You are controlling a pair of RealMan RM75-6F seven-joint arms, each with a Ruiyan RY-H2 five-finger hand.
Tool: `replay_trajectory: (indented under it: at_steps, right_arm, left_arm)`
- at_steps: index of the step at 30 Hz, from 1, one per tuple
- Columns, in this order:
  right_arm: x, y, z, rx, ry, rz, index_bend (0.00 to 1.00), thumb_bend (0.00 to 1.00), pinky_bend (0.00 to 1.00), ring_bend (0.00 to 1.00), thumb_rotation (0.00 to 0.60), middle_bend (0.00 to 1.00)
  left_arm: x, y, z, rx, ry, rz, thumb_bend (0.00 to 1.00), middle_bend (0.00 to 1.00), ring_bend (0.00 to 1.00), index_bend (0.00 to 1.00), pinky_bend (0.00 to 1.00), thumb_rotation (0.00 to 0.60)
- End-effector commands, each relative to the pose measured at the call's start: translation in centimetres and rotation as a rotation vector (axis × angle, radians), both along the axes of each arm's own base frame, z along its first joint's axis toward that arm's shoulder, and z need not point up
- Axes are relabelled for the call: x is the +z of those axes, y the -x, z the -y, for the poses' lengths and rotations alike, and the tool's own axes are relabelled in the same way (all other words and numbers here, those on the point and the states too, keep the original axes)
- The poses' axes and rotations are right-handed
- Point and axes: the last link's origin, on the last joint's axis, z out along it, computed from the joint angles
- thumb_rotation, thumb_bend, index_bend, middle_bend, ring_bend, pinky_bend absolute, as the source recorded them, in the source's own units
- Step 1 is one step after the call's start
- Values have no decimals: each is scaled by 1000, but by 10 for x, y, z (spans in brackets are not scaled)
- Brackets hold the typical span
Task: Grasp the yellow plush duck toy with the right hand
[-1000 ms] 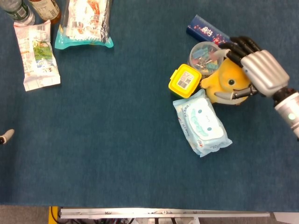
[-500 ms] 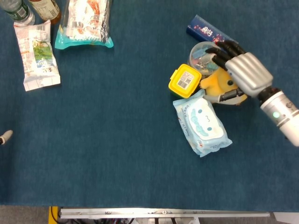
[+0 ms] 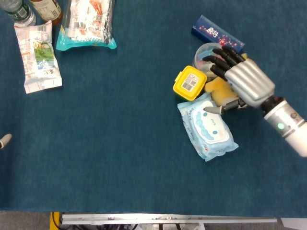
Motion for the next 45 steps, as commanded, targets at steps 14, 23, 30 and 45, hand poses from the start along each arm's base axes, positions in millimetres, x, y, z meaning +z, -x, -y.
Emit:
replay_trajectory:
  at_steps: [14,23,30,45]
  right_arm:
    - [18,15,9,-45,76,-14,228,0,0,0,218,157]
    - [4,20,20,-75,47,-70,227,0,0,0,219,158]
    - [-2,14,17,-50,31,-72,228,0,0,0,220,158]
    - [-4,4,-4,17,-5,-71,227,0,0,0,219,157]
  left_arm:
    - [-3,-2,-3,-5,13,-1,117,73,93,59,42,545]
    - [-3,1,-2,6,5,3,117,73,93,59,42,550]
    - [-2,2,-1,7,2,5,117,73,93,58,42,552]
    - [-2,5,0,13,2,11,117,73,92,59,42,551]
